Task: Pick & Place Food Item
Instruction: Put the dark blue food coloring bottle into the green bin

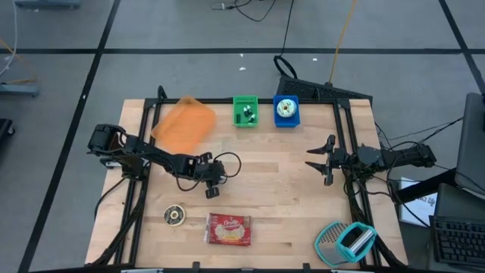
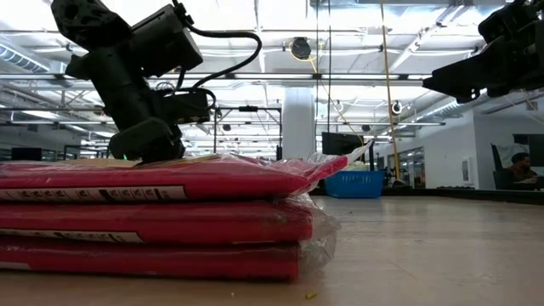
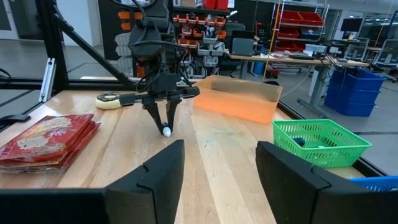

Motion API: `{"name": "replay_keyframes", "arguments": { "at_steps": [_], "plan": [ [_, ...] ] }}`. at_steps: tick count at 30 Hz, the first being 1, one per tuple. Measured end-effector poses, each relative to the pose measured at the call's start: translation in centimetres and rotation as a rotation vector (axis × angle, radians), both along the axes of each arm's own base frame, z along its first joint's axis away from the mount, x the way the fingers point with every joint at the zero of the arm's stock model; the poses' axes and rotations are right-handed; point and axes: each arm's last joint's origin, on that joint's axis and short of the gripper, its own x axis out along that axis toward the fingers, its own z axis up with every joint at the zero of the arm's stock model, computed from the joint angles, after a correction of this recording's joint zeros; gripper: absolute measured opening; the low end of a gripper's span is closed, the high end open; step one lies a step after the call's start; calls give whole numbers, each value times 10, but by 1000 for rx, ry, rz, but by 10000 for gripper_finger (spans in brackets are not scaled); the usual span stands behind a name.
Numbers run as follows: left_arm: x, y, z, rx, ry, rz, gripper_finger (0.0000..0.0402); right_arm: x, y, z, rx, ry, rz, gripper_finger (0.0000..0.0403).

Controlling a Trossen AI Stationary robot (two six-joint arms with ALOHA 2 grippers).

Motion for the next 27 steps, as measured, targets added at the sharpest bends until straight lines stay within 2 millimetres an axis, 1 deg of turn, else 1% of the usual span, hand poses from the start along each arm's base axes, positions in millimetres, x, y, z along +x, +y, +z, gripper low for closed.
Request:
{"name": "replay_keyframes", "arguments": {
  "at_steps": [4, 11, 19, 27],
  "plan": [
    [2, 0, 1, -6, -25, 6, 85, 0, 0, 0, 0, 0, 0, 187],
    [18, 1, 13, 19, -230, -8, 95, 0, 0, 0, 0, 0, 0, 187],
    [31, 13, 28, 37, -425, 41, 96, 0, 0, 0, 0, 0, 0, 187],
    [39, 21, 42, 76, -586, 32, 97, 0, 0, 0, 0, 0, 0, 187]
  ]
}}
